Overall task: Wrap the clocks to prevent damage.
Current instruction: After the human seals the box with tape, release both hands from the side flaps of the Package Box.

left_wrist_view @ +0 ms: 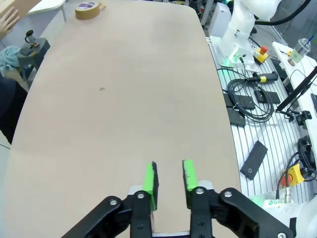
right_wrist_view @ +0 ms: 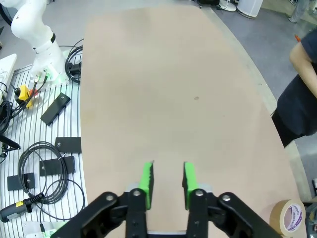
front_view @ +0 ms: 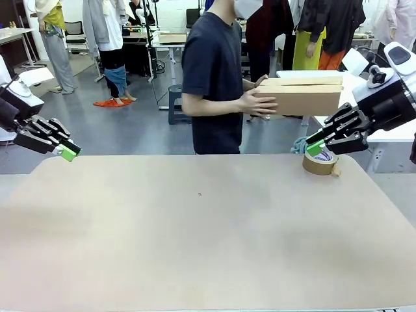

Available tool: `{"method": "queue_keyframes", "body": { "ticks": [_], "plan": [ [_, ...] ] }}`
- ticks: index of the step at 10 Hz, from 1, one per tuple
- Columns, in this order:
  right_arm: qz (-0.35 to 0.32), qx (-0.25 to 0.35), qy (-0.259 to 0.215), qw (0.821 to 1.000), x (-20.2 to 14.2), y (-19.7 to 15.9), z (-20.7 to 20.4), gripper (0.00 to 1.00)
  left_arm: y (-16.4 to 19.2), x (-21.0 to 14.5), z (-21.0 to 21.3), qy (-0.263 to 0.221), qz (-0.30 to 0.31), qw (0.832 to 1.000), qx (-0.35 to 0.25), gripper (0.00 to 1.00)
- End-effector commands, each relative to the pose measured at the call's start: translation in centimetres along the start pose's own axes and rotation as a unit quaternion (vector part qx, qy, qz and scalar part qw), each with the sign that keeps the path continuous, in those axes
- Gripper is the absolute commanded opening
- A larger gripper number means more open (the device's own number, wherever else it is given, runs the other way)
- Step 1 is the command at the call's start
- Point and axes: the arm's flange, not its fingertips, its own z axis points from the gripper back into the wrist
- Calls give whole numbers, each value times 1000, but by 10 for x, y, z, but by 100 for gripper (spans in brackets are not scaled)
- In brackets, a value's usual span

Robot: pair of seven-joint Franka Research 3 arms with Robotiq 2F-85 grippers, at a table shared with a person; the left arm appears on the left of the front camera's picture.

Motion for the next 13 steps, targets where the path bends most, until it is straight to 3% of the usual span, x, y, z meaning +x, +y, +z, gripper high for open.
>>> {"method": "queue_keyframes", "body": {
  "ticks": [1,3,4,5,6,7,8,9,10,13],
  "plan": [
    [-9,6,13,1000,-5,3,1,100,-4,1,-1,-1,-3,1000,-2,100],
    [-17,7,8,1000,-5,-1,4,96,0,3,0,2,-2,1000,-9,100],
    [-16,15,8,1000,-6,0,6,66,-3,2,-2,2,-1,1000,-9,60],
    [-18,17,6,1000,-6,-2,6,100,-1,2,0,2,0,1000,-12,70],
    [-20,22,7,1000,-7,-2,6,86,-1,2,0,1,1,1000,-15,80],
    [-21,26,8,999,-7,-3,6,100,0,3,0,0,2,1000,-17,90],
    [-20,31,8,999,-7,-3,6,100,0,2,0,-2,3,1000,-18,100],
    [-20,34,9,999,-8,-2,7,100,-1,2,-1,-2,3,1000,-19,89],
    [-22,33,9,999,-8,-4,6,100,0,3,0,-2,3,1000,-22,100],
    [-12,59,33,998,-8,-3,6,100,-1,4,2,3,-2,1000,-18,100]
  ]
}}
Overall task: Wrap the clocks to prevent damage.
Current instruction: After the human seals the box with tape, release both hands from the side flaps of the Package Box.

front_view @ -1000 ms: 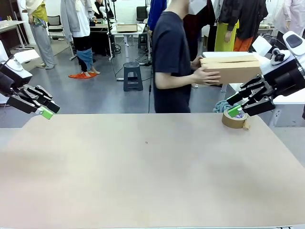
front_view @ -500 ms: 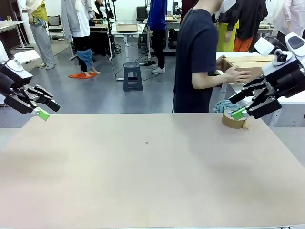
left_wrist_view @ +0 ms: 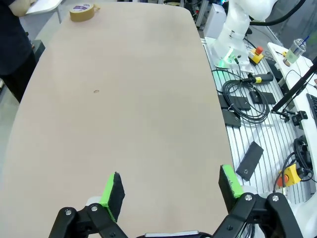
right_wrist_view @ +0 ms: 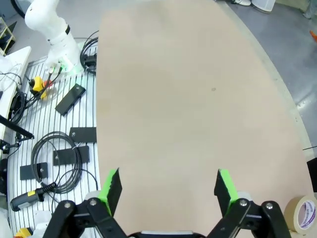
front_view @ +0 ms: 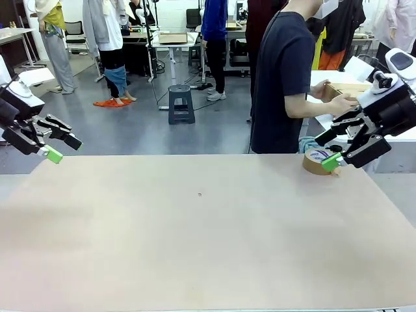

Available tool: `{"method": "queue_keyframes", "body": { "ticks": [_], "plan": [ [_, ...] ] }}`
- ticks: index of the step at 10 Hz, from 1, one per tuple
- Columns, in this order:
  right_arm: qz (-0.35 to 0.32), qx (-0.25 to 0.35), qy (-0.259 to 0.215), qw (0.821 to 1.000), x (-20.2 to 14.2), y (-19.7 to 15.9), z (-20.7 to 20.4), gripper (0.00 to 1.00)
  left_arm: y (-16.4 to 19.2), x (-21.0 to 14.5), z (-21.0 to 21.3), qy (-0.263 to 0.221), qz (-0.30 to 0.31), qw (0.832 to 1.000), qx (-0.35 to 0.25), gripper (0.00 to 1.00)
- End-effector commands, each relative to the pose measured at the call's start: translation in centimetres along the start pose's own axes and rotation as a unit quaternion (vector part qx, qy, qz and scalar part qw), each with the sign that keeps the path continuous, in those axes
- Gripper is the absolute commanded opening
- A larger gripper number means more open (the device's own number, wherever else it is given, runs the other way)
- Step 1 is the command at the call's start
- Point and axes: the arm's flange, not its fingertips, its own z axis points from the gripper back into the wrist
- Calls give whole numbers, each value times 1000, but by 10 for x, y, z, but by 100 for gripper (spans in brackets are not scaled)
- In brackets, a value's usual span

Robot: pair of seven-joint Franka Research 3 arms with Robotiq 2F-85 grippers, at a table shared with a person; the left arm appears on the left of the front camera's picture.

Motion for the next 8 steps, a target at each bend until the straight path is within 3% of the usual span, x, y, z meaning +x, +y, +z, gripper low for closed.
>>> {"method": "queue_keyframes", "body": {
  "ticks": [1,4,5,6,8],
  "plan": [
    [-9,22,17,1000,2,-5,4,100,0,2,3,6,-1,1000,-6,100],
    [-7,23,23,999,4,-3,4,100,-1,2,4,7,-1,1000,-4,100],
    [3,15,9,1000,1,0,0,100,-2,3,3,26,-2,999,25,100],
    [3,15,9,1000,1,0,0,100,0,1,1,0,-1,1000,0,100],
    [4,15,9,1000,2,0,1,100,0,1,1,0,-1,1000,0,100]
  ]
}}
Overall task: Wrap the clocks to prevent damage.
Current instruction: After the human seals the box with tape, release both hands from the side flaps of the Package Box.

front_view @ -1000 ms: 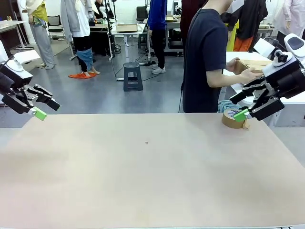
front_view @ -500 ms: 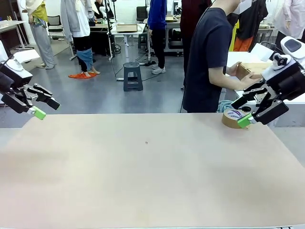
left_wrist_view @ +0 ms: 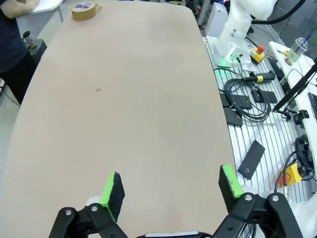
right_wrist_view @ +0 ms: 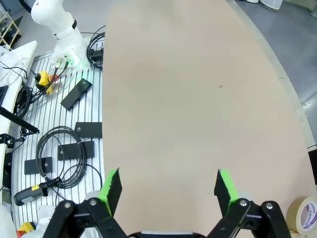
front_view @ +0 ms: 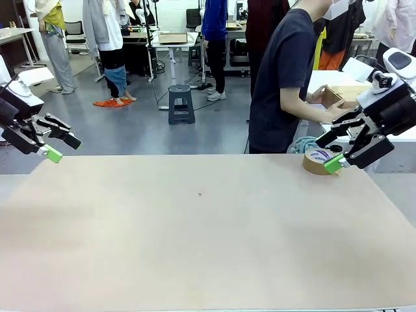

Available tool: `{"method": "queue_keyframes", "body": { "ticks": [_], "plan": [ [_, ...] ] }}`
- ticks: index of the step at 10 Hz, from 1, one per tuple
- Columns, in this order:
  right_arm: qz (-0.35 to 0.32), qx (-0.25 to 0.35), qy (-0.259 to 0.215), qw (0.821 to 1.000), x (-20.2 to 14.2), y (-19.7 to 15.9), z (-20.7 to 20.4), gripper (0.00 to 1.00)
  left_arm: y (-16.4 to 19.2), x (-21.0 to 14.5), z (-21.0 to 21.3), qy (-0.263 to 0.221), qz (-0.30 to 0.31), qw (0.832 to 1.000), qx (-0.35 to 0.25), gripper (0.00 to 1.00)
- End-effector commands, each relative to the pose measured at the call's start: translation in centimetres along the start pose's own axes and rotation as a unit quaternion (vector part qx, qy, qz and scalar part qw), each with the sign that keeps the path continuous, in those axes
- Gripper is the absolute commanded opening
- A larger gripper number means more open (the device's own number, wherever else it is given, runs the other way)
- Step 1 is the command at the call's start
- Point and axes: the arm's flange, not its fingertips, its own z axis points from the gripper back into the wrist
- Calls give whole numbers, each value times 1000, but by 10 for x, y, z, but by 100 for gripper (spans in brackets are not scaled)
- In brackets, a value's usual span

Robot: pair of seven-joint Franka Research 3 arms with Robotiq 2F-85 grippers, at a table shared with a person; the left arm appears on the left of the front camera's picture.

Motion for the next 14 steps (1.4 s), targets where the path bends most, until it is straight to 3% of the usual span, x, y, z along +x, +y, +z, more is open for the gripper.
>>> {"method": "queue_keyframes", "body": {
  "ticks": [1,2,4,6,10,12,14],
  "plan": [
    [-36,13,-73,997,-1,-9,7,100,0,0,0,0,0,1000,1,100],
    [-65,12,-154,986,-11,-23,18,100,2,-5,16,-82,3,996,27,100],
    [-100,-8,-238,966,-29,-37,39,100,-1,-12,38,-166,10,984,70,100],
    [-124,-9,-258,958,-43,-41,49,100,-2,-21,57,-235,19,966,108,100],
    [-123,25,-240,963,-59,-42,47,100,-13,-45,63,-266,-12,958,108,100],
    [-132,23,-244,960,-62,-47,46,100,-20,-48,60,-234,-82,965,83,100],
    [-143,21,-245,959,-62,-54,45,100,-25,-44,59,-224,-101,966,75,100]
  ]
}}
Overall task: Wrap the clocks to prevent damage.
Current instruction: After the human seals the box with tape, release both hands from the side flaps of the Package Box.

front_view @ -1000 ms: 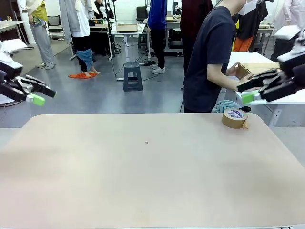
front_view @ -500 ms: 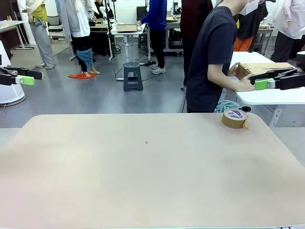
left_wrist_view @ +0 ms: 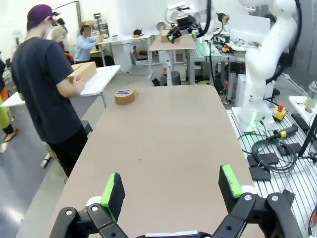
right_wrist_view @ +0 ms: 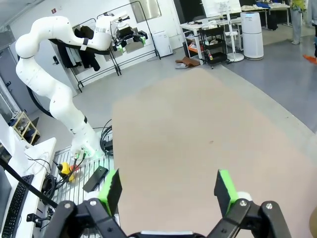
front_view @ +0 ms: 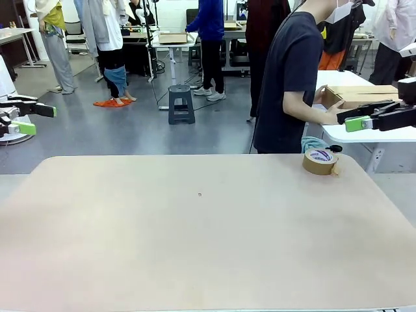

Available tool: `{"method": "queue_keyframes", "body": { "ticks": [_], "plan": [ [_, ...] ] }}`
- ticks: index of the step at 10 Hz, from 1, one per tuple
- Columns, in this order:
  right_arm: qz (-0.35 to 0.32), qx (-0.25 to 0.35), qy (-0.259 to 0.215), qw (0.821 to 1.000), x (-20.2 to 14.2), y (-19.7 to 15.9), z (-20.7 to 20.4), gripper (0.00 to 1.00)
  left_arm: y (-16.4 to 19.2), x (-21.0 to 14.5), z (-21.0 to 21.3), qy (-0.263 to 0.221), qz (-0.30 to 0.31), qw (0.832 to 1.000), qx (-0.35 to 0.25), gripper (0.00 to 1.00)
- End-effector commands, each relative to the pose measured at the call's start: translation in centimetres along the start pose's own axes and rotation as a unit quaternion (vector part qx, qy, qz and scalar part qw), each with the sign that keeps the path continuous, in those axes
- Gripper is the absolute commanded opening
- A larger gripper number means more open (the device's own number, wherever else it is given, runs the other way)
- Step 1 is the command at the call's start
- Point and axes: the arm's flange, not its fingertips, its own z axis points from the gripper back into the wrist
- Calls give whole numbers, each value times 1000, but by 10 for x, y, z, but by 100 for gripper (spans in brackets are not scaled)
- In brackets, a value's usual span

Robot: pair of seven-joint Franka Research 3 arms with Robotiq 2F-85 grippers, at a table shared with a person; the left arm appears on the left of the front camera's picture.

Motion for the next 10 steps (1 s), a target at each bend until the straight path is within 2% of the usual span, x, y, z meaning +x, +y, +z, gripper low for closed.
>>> {"method": "queue_keyframes", "body": {
  "ticks": [1,10],
  "plan": [
    [3,2,-1,1000,0,3,-1,100,-1,1,5,4,-3,1000,-12,100],
    [3,2,-1,1000,0,3,-1,100,0,0,0,0,0,1000,0,100]
  ]
}}
